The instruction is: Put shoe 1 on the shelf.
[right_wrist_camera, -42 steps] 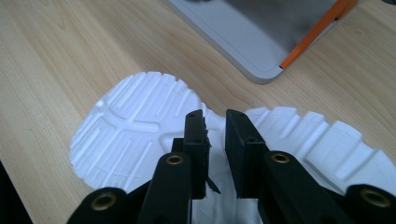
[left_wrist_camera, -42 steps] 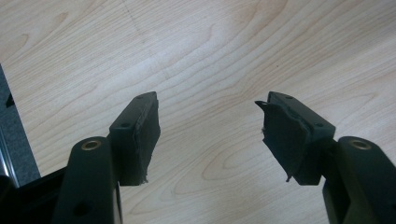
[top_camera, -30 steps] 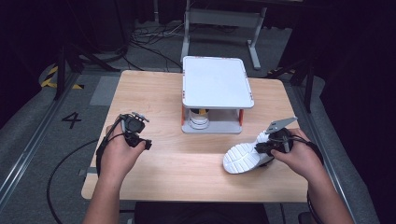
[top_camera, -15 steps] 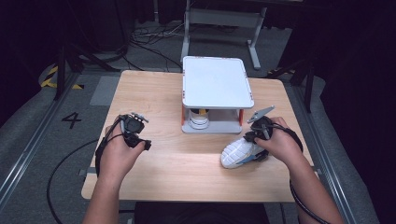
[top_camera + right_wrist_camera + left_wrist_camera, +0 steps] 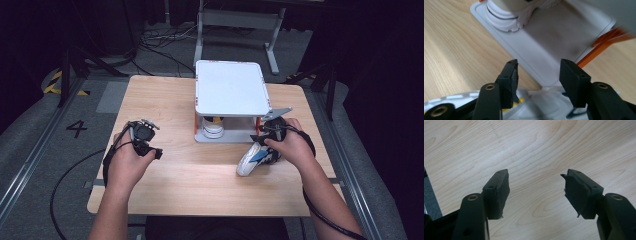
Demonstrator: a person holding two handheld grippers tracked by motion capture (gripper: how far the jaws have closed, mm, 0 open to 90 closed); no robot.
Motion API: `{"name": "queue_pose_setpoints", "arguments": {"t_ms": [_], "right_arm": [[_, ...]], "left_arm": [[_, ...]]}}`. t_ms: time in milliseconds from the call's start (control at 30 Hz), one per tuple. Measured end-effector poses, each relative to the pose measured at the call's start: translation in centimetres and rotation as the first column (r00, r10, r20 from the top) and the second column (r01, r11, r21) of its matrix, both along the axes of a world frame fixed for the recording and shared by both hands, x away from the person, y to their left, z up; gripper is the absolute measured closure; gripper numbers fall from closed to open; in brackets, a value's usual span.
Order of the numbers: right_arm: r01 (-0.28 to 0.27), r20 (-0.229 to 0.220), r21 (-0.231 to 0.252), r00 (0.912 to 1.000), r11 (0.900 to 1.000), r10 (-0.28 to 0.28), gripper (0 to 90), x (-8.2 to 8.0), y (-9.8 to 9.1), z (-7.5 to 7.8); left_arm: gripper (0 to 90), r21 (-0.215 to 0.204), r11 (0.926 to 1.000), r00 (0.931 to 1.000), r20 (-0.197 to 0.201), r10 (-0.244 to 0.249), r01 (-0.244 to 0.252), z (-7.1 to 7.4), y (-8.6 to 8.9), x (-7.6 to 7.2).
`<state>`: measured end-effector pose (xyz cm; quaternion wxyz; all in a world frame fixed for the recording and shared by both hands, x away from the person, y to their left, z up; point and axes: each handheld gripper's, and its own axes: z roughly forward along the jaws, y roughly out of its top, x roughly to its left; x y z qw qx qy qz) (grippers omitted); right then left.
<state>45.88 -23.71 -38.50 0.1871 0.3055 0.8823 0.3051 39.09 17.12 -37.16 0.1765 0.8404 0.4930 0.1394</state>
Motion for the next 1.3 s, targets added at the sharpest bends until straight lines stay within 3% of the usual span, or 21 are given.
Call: {"name": "queue_pose_setpoints", "arguments": {"t_ms": [200, 300, 400, 500, 600, 767, 900, 1200, 1300], "right_arm": [[0.013, 0.060, 0.084, 0.9980, 0.9964, -0.018, 45.1, -2.0, -1.8, 2.4], [0.045, 0.059, 0.107, 0.9970, 0.9932, -0.051, 45.6, -3.1, -3.9, 2.9], [0.095, 0.034, 0.077, 0.9946, 0.9925, -0.098, 46.2, -3.8, -6.4, 2.8], [0.155, 0.004, 0.073, 0.9878, 0.9852, -0.156, 46.1, -4.3, -8.8, 2.2], [0.197, -0.030, 0.022, 0.9801, 0.9802, -0.196, 46.2, -4.2, -10.4, 1.1], [0.225, -0.095, -0.019, 0.9697, 0.9743, -0.225, 46.9, -3.7, -11.6, -0.7], [0.232, -0.121, -0.038, 0.9644, 0.9719, -0.235, 48.4, -3.4, -12.1, -1.8], [0.209, -0.150, -0.077, 0.9641, 0.9748, -0.219, 48.9, -2.3, -12.2, -3.8], [0.187, -0.140, -0.085, 0.9703, 0.9787, -0.197, 57.2, -1.8, -11.8, -4.4]], "left_arm": [[36.8, -0.004, 1.0000, 1.0000, -0.002, -0.001, 0.001, 0.0, -0.3, 0.3], [36.7, -0.003, 1.0000, 1.0000, -0.004, -0.007, 0.007, 0.0, -0.3, 0.5], [36.6, -0.003, 0.9999, 0.9999, -0.007, -0.010, 0.010, 0.0, -0.4, 0.7], [36.5, -0.009, 0.9999, 0.9998, -0.014, -0.015, 0.015, 0.0, -0.5, 0.9], [36.2, -0.005, 0.9999, 0.9997, -0.021, -0.012, 0.012, 0.0, -0.4, 1.2], [35.5, 0.015, 0.9999, 0.9994, -0.032, 0.008, -0.008, -0.2, 0.1, 1.8], [35.3, 0.020, 0.9997, 0.9988, -0.046, 0.014, -0.013, -0.5, 0.2, 2.2], [35.1, 0.025, 0.9996, 0.9983, -0.057, 0.011, -0.009, -1.0, 0.1, 2.4], [35.1, 0.022, 0.9997, 0.9980, -0.062, 0.011, -0.010, -1.1, 0.1, 2.3]]}}
